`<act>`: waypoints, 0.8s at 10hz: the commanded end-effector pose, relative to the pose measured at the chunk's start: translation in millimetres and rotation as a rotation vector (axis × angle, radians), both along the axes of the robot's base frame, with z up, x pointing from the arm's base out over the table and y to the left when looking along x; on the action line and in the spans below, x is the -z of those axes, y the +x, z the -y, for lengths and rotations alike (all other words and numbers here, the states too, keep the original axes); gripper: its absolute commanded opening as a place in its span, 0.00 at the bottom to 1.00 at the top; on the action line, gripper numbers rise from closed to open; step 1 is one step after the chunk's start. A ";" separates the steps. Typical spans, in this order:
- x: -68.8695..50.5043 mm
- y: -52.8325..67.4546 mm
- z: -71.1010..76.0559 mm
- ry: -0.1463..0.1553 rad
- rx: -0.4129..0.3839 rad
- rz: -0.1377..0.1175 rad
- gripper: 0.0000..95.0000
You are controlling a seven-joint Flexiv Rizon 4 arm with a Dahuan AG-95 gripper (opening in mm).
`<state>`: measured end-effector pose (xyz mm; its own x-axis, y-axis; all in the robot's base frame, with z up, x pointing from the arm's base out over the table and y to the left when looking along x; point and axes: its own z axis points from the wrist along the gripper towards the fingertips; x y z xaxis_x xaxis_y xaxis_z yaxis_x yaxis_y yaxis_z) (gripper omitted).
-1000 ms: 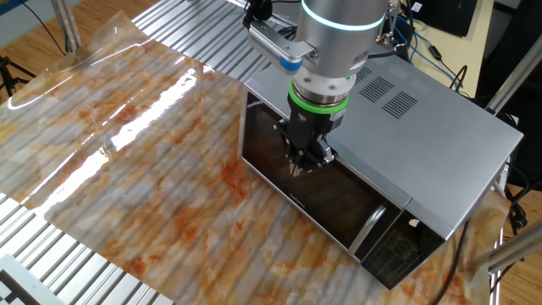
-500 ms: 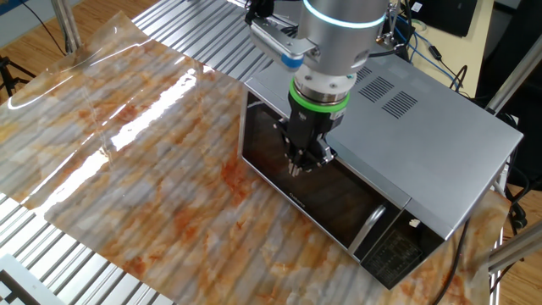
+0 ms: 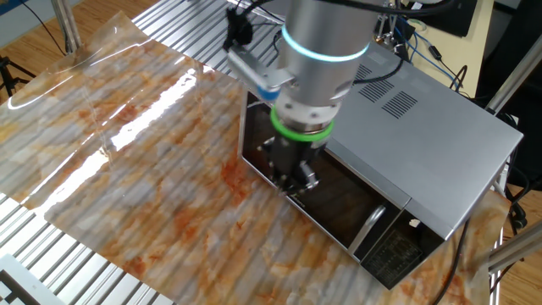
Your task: Close the microwave door
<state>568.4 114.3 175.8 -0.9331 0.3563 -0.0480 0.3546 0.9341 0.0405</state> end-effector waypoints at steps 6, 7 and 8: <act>25.2 60.2 74.8 0.000 -0.123 -0.021 0.00; 25.9 62.6 91.7 0.001 -0.154 -0.031 0.00; 26.7 64.0 112.1 0.004 -0.183 -0.034 0.00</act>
<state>628.4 13.7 151.2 -0.9778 0.2087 -0.0193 0.2079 0.9775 0.0349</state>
